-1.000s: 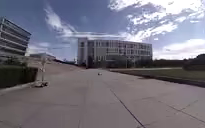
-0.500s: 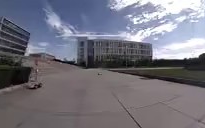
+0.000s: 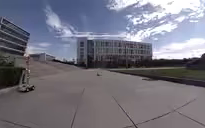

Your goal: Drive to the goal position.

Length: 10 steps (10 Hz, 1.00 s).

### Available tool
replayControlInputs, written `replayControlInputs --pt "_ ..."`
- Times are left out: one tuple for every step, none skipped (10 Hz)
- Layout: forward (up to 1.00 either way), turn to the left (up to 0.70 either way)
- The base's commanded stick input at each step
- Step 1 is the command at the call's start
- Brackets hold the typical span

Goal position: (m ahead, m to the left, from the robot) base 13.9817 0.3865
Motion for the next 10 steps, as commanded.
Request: replayControlInputs --pt "0.7 0.03" --pt "0.7 0.03" --pt "0.7 0.03" --pt "0.7 0.03" --pt "0.7 0.03" --pt "0.7 0.03" --pt "0.7 0.03" --pt "0.7 0.03" --pt "0.7 0.03" --pt "0.7 0.03"
